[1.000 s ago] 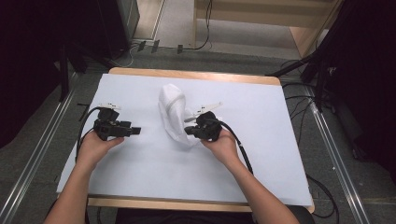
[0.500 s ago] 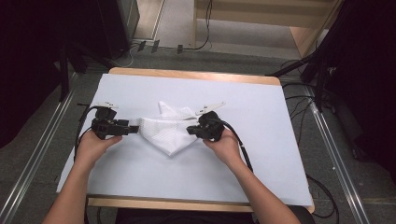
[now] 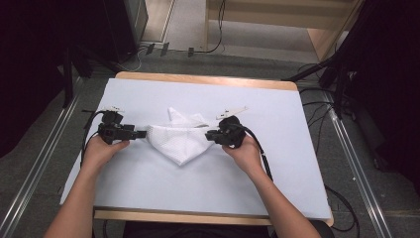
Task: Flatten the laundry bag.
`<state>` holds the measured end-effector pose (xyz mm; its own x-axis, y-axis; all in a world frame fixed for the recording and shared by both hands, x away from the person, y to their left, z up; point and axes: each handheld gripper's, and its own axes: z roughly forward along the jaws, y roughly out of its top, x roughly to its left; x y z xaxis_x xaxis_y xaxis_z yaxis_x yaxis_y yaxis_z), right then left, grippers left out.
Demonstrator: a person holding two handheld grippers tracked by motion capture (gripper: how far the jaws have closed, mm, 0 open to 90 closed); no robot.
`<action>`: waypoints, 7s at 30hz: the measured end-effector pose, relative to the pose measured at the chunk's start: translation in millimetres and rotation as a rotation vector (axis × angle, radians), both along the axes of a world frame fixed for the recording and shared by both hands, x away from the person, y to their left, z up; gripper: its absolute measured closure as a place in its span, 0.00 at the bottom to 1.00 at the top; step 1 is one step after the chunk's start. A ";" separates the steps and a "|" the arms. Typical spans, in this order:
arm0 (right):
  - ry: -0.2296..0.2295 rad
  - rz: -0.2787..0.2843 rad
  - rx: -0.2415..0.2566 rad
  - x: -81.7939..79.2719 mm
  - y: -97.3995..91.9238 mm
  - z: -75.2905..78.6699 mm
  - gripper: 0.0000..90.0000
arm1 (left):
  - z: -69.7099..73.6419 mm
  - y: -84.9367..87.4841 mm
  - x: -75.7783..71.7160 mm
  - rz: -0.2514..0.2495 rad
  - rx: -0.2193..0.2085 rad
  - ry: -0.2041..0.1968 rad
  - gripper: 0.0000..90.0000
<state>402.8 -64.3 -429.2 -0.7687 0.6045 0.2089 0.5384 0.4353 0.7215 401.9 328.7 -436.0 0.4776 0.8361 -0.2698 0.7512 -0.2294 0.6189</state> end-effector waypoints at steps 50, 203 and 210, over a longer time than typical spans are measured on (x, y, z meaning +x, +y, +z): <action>0.015 -0.180 -0.030 29.9 -52.4 -9.3 0.86 | 55.1 -55.1 -30.1 -0.188 -0.121 -0.145 1.00; 0.085 -0.371 -0.117 59.3 -112.4 -37.5 1.00 | -9.7 -80.0 50.7 -0.170 0.035 0.020 1.00; 0.076 -0.395 -0.115 58.9 -120.5 -34.0 1.00 | 3.9 -67.9 45.3 -0.139 0.010 -0.019 1.00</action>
<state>461.7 -184.8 -463.2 -0.4578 0.8727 0.1697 0.7300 0.2600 0.6321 447.2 260.7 -432.1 0.5940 0.7642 -0.2514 0.6999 -0.3367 0.6299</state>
